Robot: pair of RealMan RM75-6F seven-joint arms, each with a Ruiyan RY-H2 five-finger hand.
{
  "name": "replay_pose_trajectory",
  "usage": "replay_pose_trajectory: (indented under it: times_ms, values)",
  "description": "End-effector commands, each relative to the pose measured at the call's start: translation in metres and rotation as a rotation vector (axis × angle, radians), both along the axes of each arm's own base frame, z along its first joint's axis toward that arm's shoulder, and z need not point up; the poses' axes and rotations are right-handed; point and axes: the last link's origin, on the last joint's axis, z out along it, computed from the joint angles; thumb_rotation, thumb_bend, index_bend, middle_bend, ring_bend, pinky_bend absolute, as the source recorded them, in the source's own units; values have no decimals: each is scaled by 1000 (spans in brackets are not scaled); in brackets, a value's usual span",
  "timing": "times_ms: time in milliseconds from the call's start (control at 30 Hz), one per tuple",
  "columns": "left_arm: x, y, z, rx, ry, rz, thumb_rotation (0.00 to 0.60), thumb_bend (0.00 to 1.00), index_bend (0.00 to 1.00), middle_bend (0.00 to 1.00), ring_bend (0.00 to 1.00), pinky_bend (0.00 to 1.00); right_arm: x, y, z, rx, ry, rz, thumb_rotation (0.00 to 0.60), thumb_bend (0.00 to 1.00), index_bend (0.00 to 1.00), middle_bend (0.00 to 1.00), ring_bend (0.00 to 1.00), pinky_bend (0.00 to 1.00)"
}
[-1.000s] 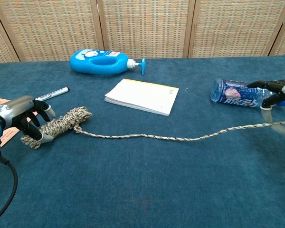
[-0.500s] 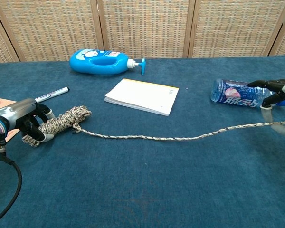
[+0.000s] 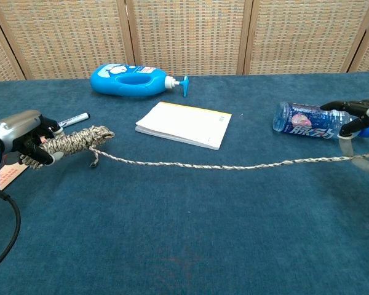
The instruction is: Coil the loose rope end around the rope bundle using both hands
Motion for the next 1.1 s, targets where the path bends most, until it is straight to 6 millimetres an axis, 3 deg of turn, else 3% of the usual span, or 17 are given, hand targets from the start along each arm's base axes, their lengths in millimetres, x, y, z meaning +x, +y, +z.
replay_pose_trajectory:
  times_ms: [33,267,367,700,1100]
  values:
    - [1,6,14,4,23,-82,600,673,581,501,487,670,2,1,2,-4,-6,7,600,450,645,0,0,0]
    - [11,29,34,-100,185,-380,600,722,618,533,487,667,17,7,16,-19,-47,64,600,450,653,0,0,0]
    - [27,44,38,-91,244,-505,600,743,630,542,490,670,35,14,30,-19,-73,131,600,450,659,0,0,0]
    - [64,73,24,-98,282,-702,600,748,637,545,494,672,91,18,69,48,-172,213,600,450,664,0,0,0]
    - [85,78,0,-149,297,-812,600,748,637,546,494,672,152,-1,109,82,-282,248,600,450,674,0,0,0]
